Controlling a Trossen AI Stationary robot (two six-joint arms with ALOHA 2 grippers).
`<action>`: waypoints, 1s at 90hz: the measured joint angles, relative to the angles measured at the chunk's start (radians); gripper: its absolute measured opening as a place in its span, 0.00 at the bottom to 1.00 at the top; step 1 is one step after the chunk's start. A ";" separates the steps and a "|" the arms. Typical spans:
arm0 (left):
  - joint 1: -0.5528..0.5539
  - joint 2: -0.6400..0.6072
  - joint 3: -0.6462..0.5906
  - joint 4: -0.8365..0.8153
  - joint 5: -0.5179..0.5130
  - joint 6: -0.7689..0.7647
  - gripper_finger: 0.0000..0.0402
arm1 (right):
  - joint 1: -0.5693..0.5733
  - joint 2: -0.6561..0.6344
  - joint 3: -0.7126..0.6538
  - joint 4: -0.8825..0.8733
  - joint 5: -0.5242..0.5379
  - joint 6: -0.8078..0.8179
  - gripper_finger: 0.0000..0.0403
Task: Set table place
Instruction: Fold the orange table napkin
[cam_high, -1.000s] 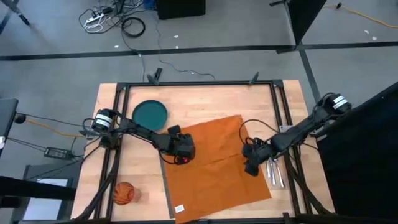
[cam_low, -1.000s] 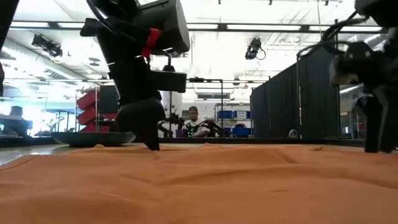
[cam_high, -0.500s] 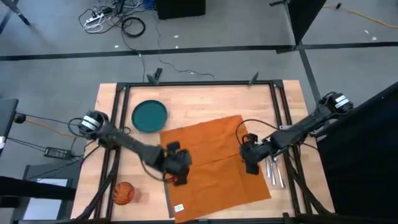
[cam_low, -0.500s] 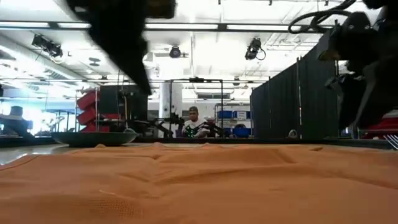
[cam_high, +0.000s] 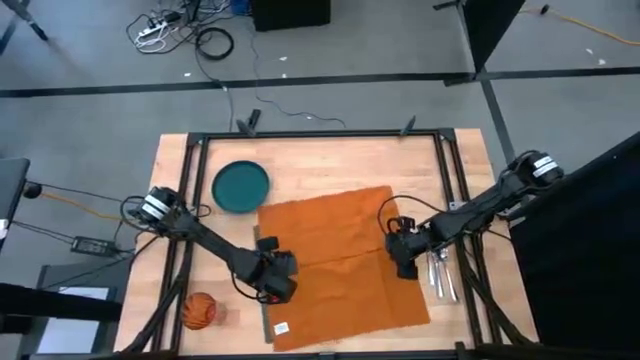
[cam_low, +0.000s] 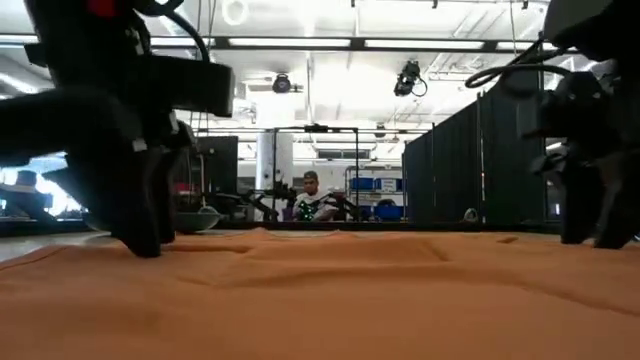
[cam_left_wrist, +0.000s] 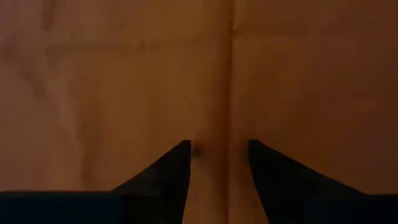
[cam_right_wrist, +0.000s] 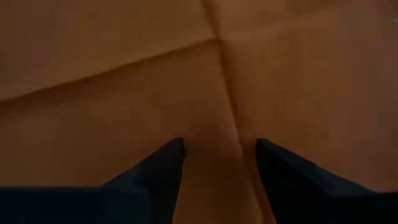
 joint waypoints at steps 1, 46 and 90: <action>0.001 0.000 0.000 -0.004 -0.004 0.006 0.37 | 0.003 0.001 0.000 0.005 -0.001 0.006 0.44; -0.081 -0.013 0.225 -0.055 -0.026 0.066 0.37 | 0.092 -0.175 0.125 -0.110 -0.141 0.052 0.44; -0.159 -0.013 0.342 0.079 -0.081 0.226 0.37 | 0.342 -0.067 0.157 0.322 -0.032 0.053 0.52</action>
